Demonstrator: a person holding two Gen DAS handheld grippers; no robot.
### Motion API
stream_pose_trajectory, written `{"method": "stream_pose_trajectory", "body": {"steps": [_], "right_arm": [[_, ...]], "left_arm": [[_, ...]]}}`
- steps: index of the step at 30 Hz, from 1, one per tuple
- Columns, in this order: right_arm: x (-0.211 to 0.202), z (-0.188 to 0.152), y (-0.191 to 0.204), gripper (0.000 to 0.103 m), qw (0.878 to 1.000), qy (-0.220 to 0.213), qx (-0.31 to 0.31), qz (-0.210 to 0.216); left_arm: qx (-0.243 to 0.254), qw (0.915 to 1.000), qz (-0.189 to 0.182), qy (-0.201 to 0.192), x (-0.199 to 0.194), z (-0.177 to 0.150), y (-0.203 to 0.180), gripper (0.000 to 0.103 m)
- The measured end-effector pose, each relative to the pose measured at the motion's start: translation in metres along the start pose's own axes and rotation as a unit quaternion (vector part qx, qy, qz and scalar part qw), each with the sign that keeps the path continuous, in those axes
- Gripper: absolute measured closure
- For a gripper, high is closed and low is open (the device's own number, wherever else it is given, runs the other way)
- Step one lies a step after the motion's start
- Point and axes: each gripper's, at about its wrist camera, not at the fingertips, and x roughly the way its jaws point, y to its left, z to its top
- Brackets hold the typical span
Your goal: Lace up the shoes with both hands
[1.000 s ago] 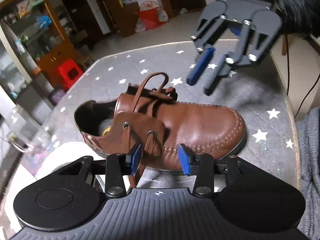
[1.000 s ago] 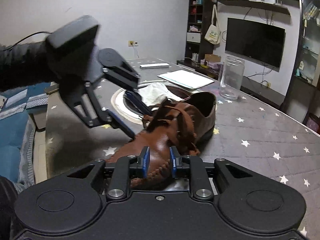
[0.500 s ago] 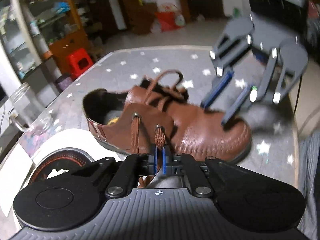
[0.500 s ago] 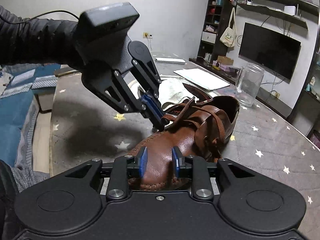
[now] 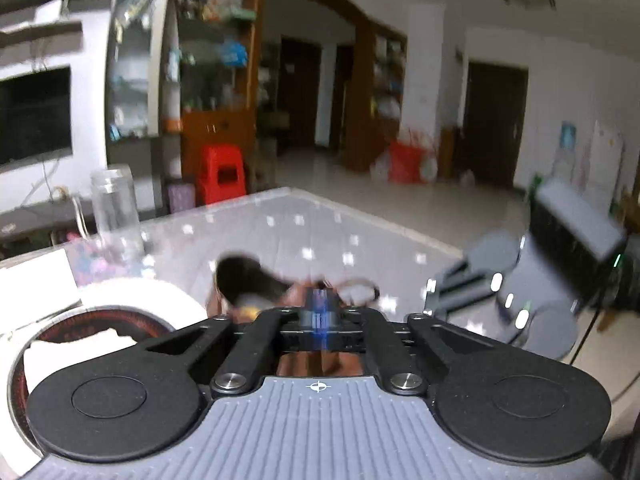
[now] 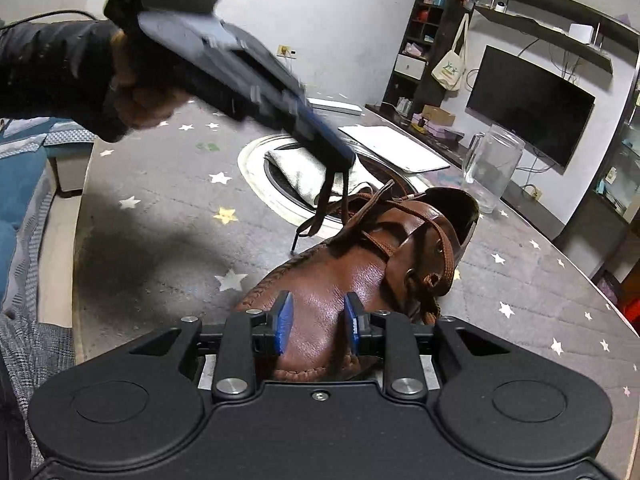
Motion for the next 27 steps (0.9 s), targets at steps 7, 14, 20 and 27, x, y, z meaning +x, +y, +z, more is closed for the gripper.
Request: {"method": "stream_pose_trajectory", "body": {"steps": [7,14,20,27], "right_arm": [[-0.002,0.005,0.008,0.074,0.999,-0.016,-0.016,-0.03],[-0.004,0.01,0.008,0.068,0.999,-0.026,-0.027,-0.038],[-0.001,0.01,0.008,0.068,0.999,-0.02,-0.029,-0.028],[0.006,0.009,0.007,0.068,0.999,-0.015,-0.031,-0.02]], "left_arm": [[0.047,0.9985,0.016,0.021,-0.004,0.004,-0.008,0.102],[0.102,0.9895,-0.009,0.102,0.022,-0.025,-0.015,0.085],[0.093,0.9862,-0.015,0.136,0.042,-0.037,-0.001,0.063],[0.055,0.9911,-0.01,0.121,0.041,-0.051,0.003,0.099]]}}
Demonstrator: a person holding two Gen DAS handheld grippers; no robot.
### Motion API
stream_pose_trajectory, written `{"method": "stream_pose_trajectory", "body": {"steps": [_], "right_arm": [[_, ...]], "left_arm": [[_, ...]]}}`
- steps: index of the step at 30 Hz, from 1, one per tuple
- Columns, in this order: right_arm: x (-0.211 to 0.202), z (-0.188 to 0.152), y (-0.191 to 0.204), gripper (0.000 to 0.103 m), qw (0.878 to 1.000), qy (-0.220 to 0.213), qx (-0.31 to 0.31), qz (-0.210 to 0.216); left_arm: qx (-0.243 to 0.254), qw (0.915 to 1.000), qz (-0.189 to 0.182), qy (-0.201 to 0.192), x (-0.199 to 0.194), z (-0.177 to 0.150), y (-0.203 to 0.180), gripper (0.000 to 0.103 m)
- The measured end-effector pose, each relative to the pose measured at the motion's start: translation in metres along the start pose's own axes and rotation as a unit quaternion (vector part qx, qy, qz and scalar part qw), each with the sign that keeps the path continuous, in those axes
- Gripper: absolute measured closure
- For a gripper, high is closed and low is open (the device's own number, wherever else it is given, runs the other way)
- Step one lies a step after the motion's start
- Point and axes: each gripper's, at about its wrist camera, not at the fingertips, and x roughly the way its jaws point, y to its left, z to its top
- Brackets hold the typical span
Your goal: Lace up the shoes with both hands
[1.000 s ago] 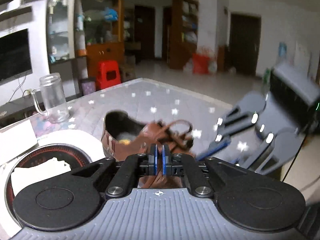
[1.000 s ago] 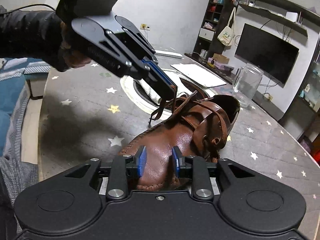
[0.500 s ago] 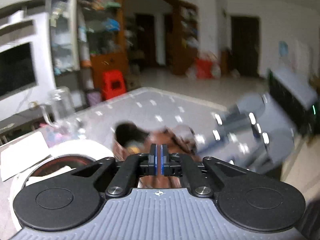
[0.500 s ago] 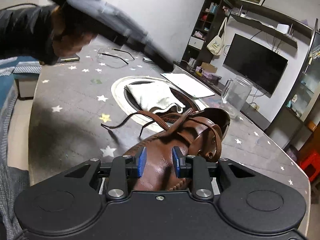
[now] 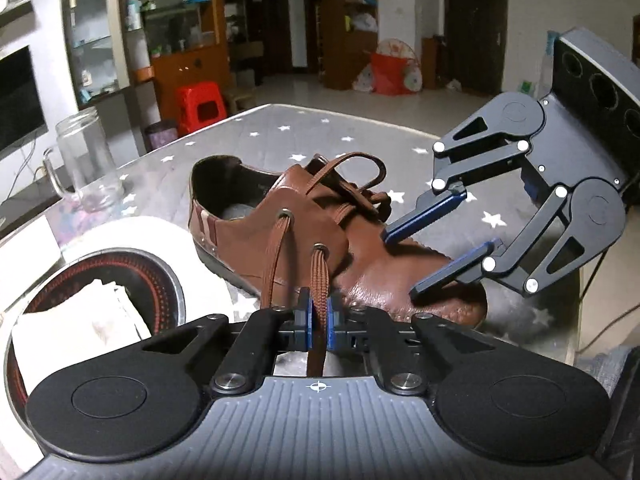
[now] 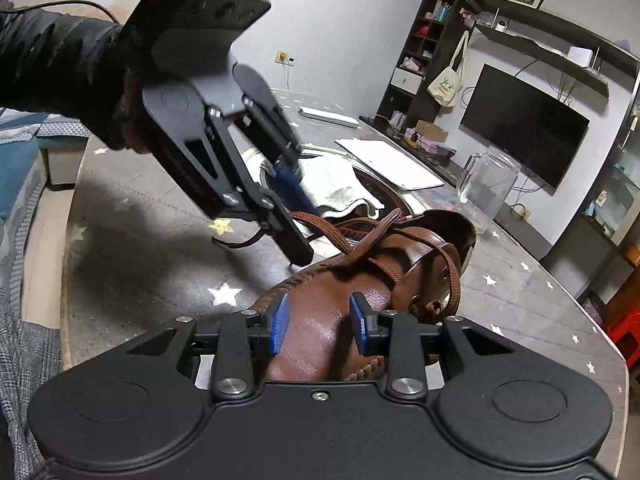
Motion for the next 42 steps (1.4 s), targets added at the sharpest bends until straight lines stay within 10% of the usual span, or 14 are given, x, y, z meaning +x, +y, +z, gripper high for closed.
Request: {"method": "stream_pose_trajectory", "body": {"steps": [10,30,35,42], "right_arm": [[0.008,0.003,0.004,0.067,1.0,0.004,-0.002,-0.013],[0.018,0.025,0.011,0.067,0.995,-0.083,0.012,-0.056],[0.027,0.028,0.005,0.099,0.993,-0.094,0.021,-0.067],[0.002,0.035,-0.008,0.101,0.987,-0.124,0.044,-0.09]], "left_arm": [[-0.053,0.9917,0.026,-0.114,-0.048,0.028,-0.009,0.1],[0.021,0.9976,-0.004,-0.066,-0.04,0.03,-0.029,0.097],[0.03,0.9967,0.009,-0.074,-0.05,0.027,-0.026,0.06],[0.022,0.9941,0.049,-0.095,-0.063,0.019,-0.011,0.058]]}}
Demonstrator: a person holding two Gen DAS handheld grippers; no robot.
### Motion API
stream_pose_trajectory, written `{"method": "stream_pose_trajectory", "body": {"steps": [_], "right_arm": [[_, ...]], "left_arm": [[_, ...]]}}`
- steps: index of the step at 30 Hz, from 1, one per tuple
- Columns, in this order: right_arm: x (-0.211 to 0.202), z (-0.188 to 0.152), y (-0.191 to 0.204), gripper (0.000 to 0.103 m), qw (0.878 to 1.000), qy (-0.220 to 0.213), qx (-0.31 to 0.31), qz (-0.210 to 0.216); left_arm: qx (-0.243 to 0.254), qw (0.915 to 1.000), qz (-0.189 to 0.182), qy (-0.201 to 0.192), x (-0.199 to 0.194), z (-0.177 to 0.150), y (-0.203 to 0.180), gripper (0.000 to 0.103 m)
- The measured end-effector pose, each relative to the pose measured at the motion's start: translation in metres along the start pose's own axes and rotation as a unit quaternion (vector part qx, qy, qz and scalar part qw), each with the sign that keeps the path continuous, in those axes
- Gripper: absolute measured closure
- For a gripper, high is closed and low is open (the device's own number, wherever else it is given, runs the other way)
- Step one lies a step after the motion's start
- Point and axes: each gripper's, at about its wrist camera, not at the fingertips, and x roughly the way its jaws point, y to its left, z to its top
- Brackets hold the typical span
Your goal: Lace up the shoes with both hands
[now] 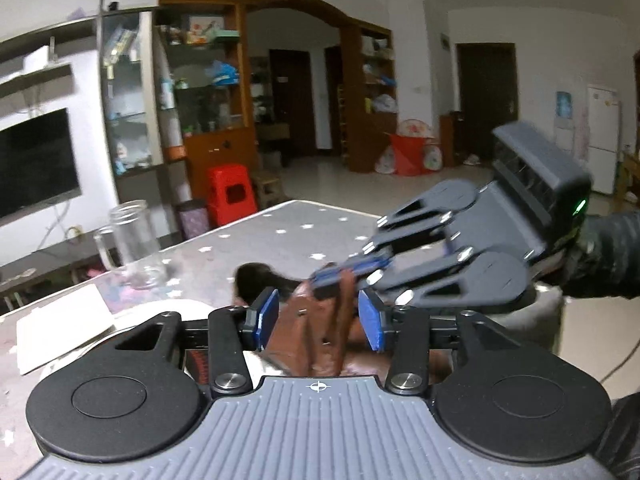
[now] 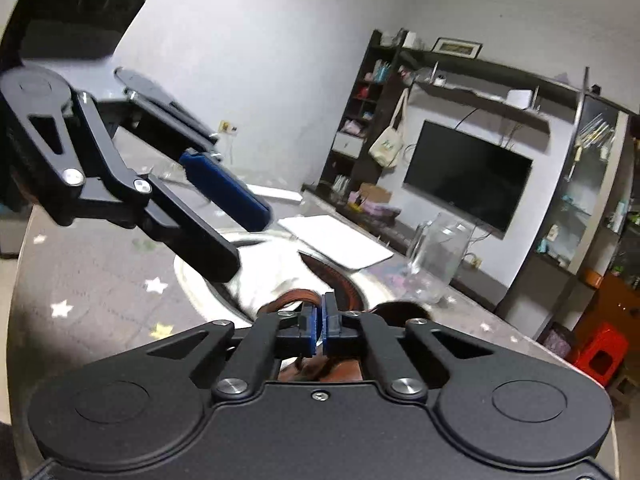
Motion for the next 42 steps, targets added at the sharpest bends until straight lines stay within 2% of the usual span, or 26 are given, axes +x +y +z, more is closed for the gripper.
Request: {"method": "stream_pose_trajectory", "body": {"steps": [4,6,12,14,16,18,21,26,29,33,34,35,37,40,42], "right_arm": [[-0.013,0.012,-0.009,0.101,1.0,-0.015,0.02,0.001],[-0.019,0.017,-0.012,0.101,0.999,-0.023,0.028,0.005],[-0.038,0.034,-0.019,0.101,0.998,-0.043,0.038,0.014],[-0.042,0.037,-0.02,0.101,0.998,-0.047,0.033,0.012],[-0.048,0.041,-0.023,0.101,0.998,-0.053,0.036,0.016],[-0.051,0.043,-0.025,0.101,0.997,-0.057,0.038,0.017],[-0.058,0.045,-0.029,0.101,0.997,-0.065,0.041,0.016],[-0.062,0.044,-0.043,0.1,0.995,-0.072,0.071,0.016],[-0.064,0.042,-0.052,0.1,0.992,-0.076,0.096,0.017],[-0.066,0.037,-0.063,0.1,0.989,-0.079,0.123,0.015],[-0.066,0.036,-0.065,0.092,0.989,-0.079,0.128,0.013],[-0.065,0.033,-0.069,0.079,0.988,-0.076,0.136,0.005],[-0.06,0.023,-0.081,0.07,0.985,-0.065,0.16,-0.007],[-0.045,0.004,-0.095,0.07,0.984,-0.025,0.177,-0.023],[-0.031,-0.011,-0.101,0.07,0.98,0.007,0.201,-0.002]], "left_arm": [[0.013,0.9998,-0.002,0.011,0.012,-0.005,-0.002,0.058],[0.03,0.9995,-0.012,0.003,0.024,-0.001,-0.01,0.058],[0.072,0.9954,-0.027,-0.057,0.042,0.016,-0.032,0.058],[0.073,0.9943,-0.029,-0.071,0.045,0.022,-0.034,0.064],[0.072,0.9934,-0.033,-0.083,0.046,0.028,-0.035,0.084],[0.067,0.9931,-0.033,-0.09,0.045,0.03,-0.034,0.091],[0.058,0.992,-0.035,-0.107,0.04,0.034,-0.033,0.095],[0.059,0.9903,-0.037,-0.12,0.027,0.039,-0.038,0.095],[0.051,0.9898,-0.043,-0.126,0.022,0.041,-0.04,0.096],[0.043,0.9912,-0.031,-0.122,0.016,0.036,-0.04,0.097],[0.039,0.992,-0.025,-0.117,0.014,0.033,-0.038,0.097],[0.034,0.9928,-0.019,-0.113,0.012,0.031,-0.036,0.097],[0.025,0.9942,-0.005,-0.105,0.009,0.027,-0.031,0.097],[0.017,0.9952,0.004,-0.096,0.008,0.024,-0.026,0.097],[0.018,0.9956,0.006,-0.092,0.009,0.025,-0.023,0.097]]}}
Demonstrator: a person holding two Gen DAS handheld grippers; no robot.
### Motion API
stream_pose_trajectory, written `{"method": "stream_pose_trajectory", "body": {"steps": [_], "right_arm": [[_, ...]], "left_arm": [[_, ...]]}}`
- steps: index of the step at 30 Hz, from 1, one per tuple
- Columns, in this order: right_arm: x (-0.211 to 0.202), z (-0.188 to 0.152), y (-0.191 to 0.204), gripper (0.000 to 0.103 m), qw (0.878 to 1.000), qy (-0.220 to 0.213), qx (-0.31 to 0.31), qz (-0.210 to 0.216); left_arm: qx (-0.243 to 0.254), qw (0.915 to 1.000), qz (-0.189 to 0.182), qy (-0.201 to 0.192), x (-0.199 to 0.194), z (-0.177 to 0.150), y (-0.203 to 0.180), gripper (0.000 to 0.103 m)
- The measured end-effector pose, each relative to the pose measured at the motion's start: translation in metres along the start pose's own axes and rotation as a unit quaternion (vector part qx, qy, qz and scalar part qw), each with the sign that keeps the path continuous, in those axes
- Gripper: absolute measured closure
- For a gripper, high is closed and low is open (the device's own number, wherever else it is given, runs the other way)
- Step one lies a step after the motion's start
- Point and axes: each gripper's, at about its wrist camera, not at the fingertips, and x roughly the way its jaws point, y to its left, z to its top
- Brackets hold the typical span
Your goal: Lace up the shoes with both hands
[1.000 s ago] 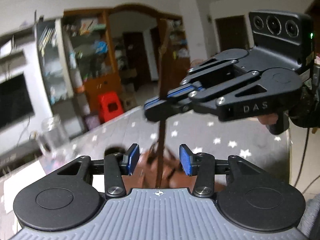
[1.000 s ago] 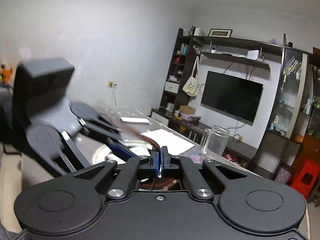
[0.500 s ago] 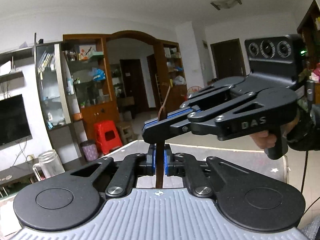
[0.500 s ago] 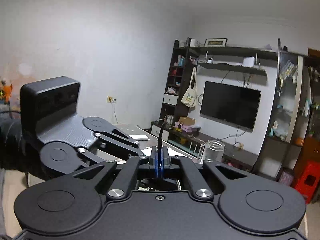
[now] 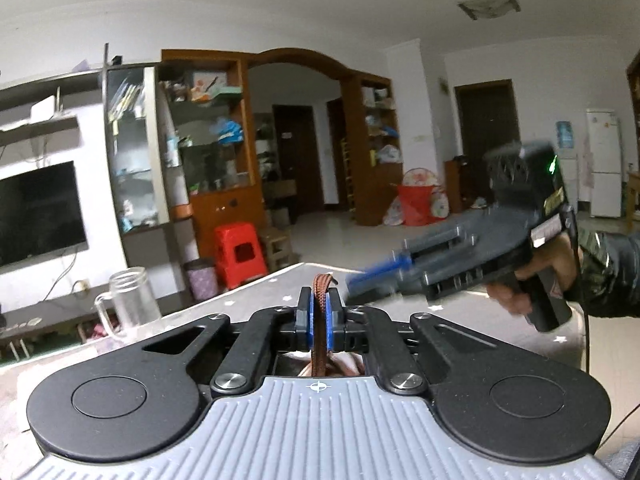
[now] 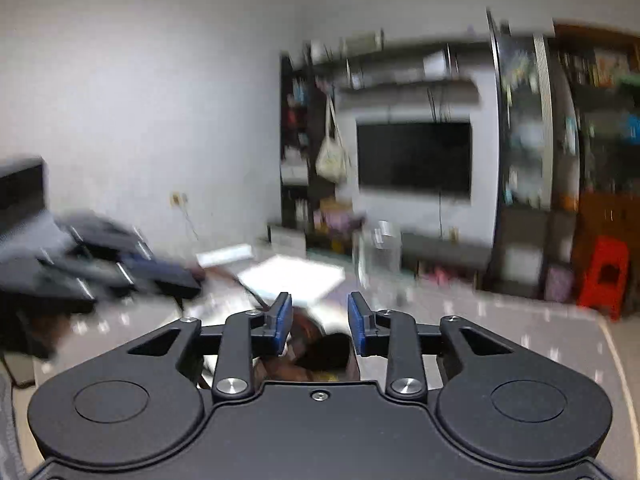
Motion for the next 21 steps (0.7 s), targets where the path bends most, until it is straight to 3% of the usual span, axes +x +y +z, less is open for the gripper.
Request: {"method": "stream_pose_trajectory", "body": {"steps": [7,11,12,14,15,21], "right_arm": [[0.035,-0.022,-0.026,0.07,0.994,0.048,0.086,0.055],[0.046,-0.035,-0.047,0.07,0.981,0.063,0.163,0.086],[0.044,-0.038,-0.047,0.073,0.978,0.063,0.176,0.095],[0.04,-0.043,-0.05,0.09,0.971,0.061,0.199,0.116],[0.037,-0.041,-0.046,0.097,0.974,0.061,0.188,0.115],[0.009,-0.041,-0.017,0.097,0.986,0.077,0.107,0.097]], "left_arm": [[0.008,0.9999,-0.009,0.01,0.014,0.004,0.004,0.097],[0.008,0.9997,-0.013,0.021,0.024,0.003,0.009,0.097],[0.009,0.9995,-0.014,0.026,0.026,0.002,0.01,0.097],[0.011,0.9993,-0.016,0.033,0.031,0.002,0.011,0.097],[0.015,0.9988,-0.019,0.043,0.035,0.001,0.012,0.097],[0.041,0.9954,-0.026,0.083,0.048,-0.003,0.011,0.097]]}}
